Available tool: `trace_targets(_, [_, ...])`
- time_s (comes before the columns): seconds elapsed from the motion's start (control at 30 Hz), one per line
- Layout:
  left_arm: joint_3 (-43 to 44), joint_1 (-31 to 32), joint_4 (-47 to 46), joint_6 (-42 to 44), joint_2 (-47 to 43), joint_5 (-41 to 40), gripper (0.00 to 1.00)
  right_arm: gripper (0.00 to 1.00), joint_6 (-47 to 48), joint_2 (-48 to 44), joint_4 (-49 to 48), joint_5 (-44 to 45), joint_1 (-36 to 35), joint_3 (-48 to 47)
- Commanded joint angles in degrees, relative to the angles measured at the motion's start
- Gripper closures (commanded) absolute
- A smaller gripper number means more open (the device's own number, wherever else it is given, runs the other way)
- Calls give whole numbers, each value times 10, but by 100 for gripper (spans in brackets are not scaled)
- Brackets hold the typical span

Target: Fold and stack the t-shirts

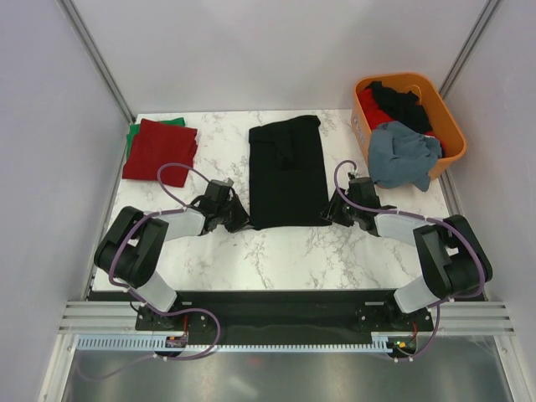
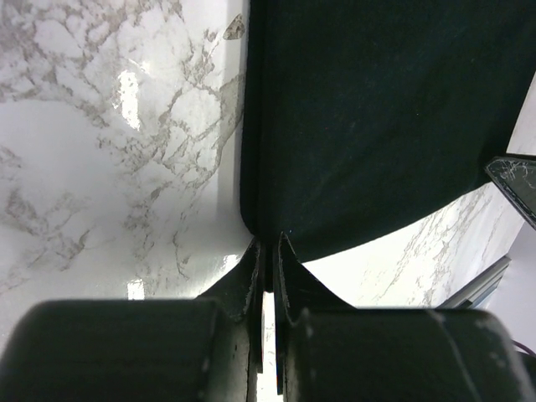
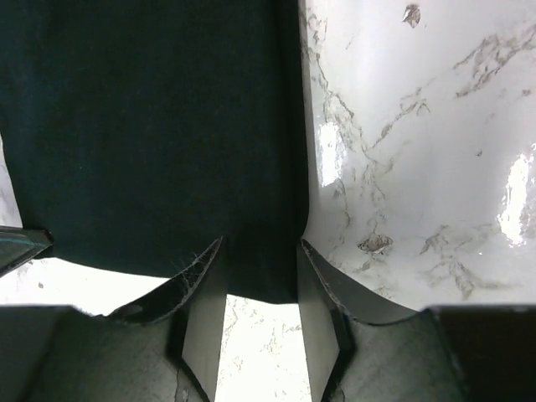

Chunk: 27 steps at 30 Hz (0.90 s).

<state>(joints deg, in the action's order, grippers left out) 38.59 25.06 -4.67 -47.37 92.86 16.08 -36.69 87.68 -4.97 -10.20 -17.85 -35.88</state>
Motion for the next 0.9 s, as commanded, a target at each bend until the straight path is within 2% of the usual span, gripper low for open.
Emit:
trace_targets(0.0, [-18, 6, 23, 2, 16, -46, 98, 54, 8, 10, 71, 22, 0, 40])
trace_targets(0.33, [-25, 10, 16, 0, 9, -54, 98, 59, -3, -24, 64, 17, -1, 75])
trace_targets(0.57, [-27, 11, 14, -1, 8, -54, 98, 68, -7, -31, 56, 18, -1, 82])
trace_targets(0.67, [-26, 13, 14, -1, 8, -59, 98, 84, -8, -26, 54, 14, -1, 82])
trace_targets(0.7, [-26, 14, 15, -1, 8, -61, 98, 96, -7, -22, 54, 12, -1, 81])
trace_targets(0.73, [-25, 15, 16, -1, 9, -61, 98, 100, -7, -20, 55, 12, 0, 78])
trace_targets(0.83, [1, 31, 106, -5, -14, -82, 98, 100, 4, -23, 91, 10, 0, 61])
trace_targets(0.87, [-4, 52, 139, -7, -55, -116, 98, 100, 7, -29, 101, 10, 0, 61])
